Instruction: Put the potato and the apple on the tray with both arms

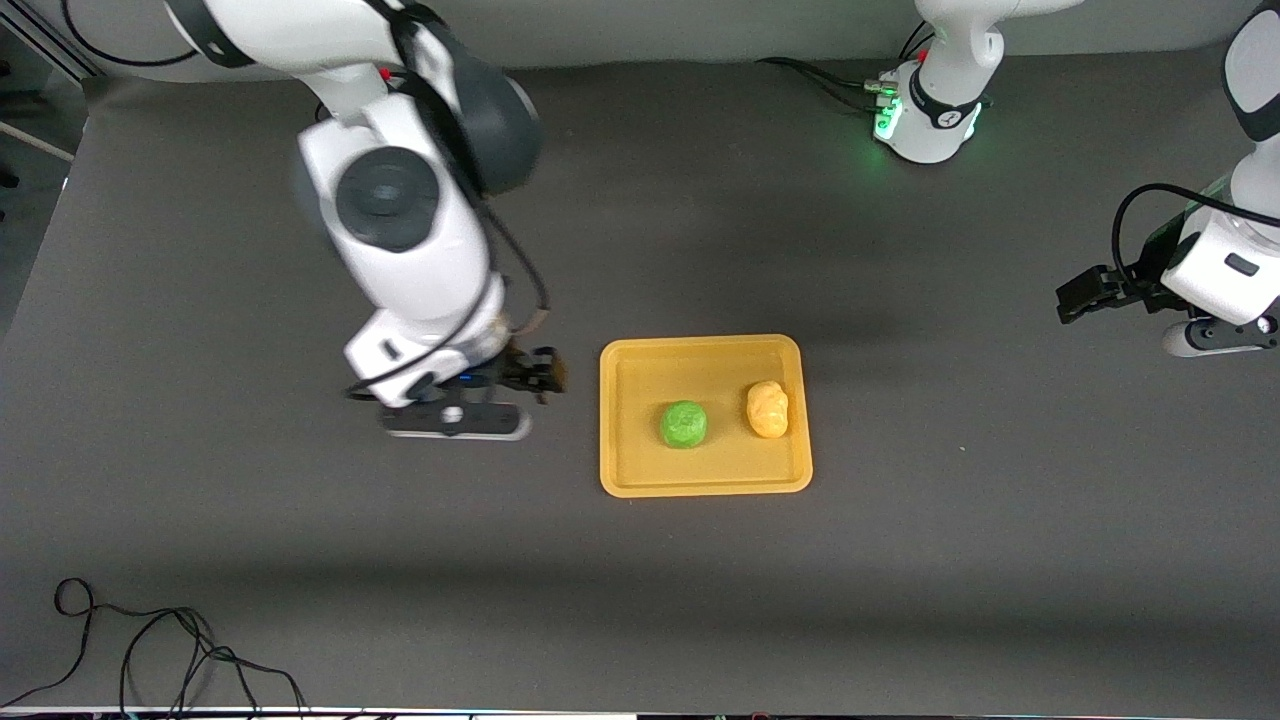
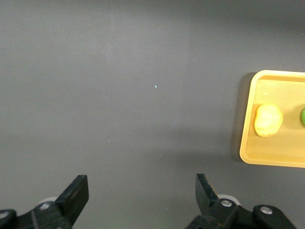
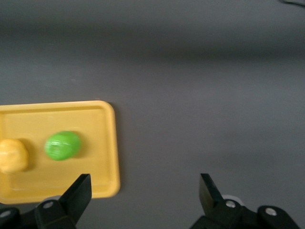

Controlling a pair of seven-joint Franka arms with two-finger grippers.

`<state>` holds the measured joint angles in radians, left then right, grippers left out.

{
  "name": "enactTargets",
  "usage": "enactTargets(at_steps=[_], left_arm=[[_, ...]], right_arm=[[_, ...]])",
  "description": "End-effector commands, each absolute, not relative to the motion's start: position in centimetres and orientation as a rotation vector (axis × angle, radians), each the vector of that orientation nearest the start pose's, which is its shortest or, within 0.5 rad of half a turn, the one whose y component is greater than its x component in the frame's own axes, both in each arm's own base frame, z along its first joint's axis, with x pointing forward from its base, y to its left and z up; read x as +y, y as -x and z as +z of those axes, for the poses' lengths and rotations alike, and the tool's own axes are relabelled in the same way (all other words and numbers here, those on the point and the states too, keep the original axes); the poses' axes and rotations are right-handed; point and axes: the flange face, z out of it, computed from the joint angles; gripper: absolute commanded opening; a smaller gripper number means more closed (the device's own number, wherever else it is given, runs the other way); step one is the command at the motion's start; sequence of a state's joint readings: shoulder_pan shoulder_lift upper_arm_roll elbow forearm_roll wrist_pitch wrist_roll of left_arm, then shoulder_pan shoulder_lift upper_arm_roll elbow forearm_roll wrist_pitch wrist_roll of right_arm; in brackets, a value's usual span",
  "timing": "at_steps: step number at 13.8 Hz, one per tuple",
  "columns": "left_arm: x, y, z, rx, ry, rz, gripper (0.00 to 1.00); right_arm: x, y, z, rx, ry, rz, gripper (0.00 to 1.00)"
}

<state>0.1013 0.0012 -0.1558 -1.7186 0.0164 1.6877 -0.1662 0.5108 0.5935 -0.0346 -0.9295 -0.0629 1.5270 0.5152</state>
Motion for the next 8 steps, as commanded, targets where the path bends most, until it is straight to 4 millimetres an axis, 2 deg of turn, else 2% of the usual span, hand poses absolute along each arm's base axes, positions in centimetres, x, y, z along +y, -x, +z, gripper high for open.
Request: enactTargets(at_steps=[1,2,4,5,6,8], left_arm=[[-3.2,-55.7,56.8,-0.166,3.125,0.018,1.00],[-3.1,-55.8,56.7,-0.168,3.125,0.020,1.00],[-3.1,-55.8,56.7,-0.168,3.125,0.020,1.00],[-3.1,-55.8,56.7,-0.168,3.125,0.020,1.00],[-3.1,-55.8,56.7,-0.168,3.125,0.020,1.00],[-3.1,-55.8,56.7,-0.168,3.125,0.020,1.00]], right_arm=[[24.5,-61.9,56.5,-0.034,3.204,0.027,1.00],[21.6,-61.4,57.5,-0.051,3.202,0.034,1.00],[14.1,-61.0,58.2,-0.089,3.198,0.068,1.00],[11.5,-60.6,58.7,-0.103,3.195,0.070,1.00],[8.2,-60.1,59.3,-0.043,3.194,0.066,1.00],[3.4,-58.8,59.4,0.034,3.188,0.046,1.00]])
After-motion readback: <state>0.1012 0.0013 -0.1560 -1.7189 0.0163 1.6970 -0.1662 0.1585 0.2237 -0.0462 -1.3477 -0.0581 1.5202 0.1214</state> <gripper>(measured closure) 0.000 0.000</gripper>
